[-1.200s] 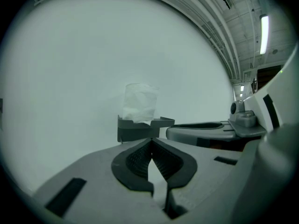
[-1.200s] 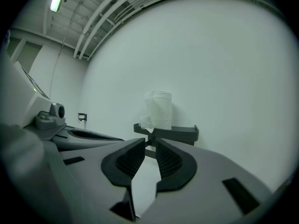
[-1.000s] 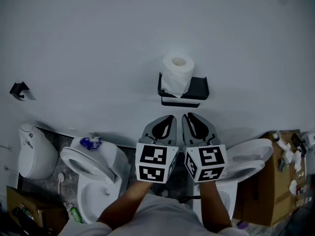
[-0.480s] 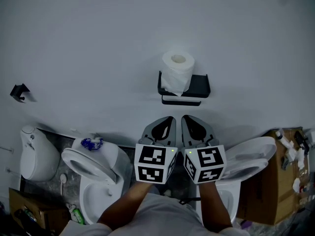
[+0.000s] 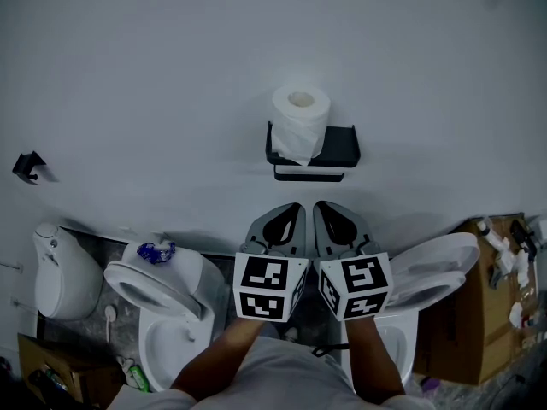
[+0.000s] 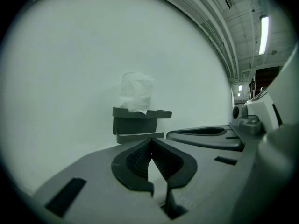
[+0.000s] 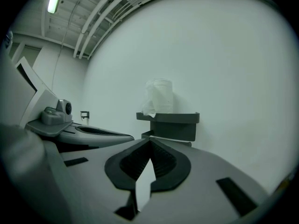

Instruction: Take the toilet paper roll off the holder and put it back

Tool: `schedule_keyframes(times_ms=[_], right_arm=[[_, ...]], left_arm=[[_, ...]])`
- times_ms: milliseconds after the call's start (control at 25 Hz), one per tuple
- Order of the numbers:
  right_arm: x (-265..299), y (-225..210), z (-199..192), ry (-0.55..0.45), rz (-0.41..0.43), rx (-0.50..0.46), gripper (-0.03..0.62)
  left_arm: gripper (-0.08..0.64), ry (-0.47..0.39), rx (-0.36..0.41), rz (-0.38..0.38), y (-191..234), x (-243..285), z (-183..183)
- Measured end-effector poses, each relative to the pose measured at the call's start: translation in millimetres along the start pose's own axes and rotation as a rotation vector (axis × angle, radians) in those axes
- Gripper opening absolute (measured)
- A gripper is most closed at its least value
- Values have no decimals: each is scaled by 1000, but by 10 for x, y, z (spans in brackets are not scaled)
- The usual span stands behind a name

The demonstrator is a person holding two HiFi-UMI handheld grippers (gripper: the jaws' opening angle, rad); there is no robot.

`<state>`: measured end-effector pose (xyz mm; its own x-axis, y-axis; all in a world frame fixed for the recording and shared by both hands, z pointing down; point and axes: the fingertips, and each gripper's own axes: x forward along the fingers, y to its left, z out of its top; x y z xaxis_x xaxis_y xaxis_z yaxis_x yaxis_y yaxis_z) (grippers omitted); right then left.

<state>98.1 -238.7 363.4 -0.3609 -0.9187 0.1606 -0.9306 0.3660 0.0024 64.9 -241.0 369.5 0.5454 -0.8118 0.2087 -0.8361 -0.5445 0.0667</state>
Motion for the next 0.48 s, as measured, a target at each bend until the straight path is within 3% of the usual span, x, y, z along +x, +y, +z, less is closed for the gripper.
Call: schedule_keyframes(times_ms=[480], right_arm=[[37,-101,-63,8,-8,19,2]], left_arm=[[5,24,-3,9,34,38,-97]])
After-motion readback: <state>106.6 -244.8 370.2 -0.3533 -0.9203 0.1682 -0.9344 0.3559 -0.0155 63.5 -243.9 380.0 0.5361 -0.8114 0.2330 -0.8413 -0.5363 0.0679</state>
